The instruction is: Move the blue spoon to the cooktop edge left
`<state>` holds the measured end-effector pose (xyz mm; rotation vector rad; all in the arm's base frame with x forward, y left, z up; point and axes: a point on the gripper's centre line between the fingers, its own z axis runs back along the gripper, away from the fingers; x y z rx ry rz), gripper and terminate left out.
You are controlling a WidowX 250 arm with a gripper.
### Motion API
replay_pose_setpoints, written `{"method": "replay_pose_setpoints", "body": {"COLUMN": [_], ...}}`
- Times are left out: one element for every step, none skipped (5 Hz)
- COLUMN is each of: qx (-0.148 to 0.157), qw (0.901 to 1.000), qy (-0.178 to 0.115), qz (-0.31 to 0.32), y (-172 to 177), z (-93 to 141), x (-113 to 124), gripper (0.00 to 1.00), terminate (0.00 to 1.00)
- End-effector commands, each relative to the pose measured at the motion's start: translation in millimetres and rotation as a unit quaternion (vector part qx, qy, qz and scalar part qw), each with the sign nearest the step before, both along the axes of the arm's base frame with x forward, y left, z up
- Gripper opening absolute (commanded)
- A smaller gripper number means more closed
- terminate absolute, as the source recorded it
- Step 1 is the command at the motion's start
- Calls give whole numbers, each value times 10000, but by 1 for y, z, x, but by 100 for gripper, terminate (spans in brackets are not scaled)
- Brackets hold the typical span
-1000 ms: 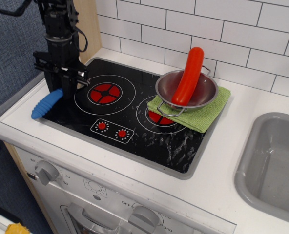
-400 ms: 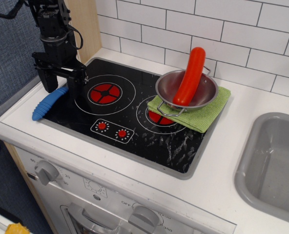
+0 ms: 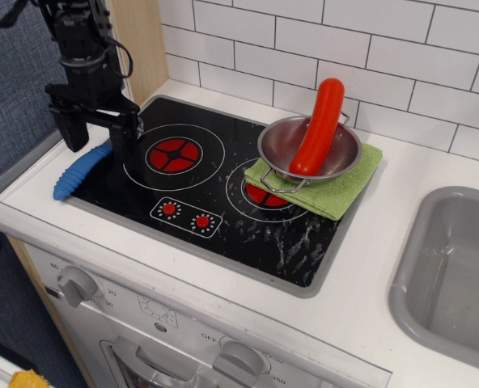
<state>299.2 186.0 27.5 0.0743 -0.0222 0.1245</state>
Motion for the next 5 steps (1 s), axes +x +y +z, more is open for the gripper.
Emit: {"method": "replay_pose_setpoints", "body": {"qx": [233, 300, 451, 451, 451], "qw": [9976, 9949, 9946, 9946, 9946], "qy": [-368, -419, -531, -531, -531], "qz": [-541, -866, -768, -768, -768], "y": [-2, -11, -19, -19, -19], "z": [40, 47, 52, 52, 52], "x": [8, 14, 15, 15, 15], "gripper": [100, 100, 100, 100, 100], "terminate": [0, 0, 0, 0, 100]}}
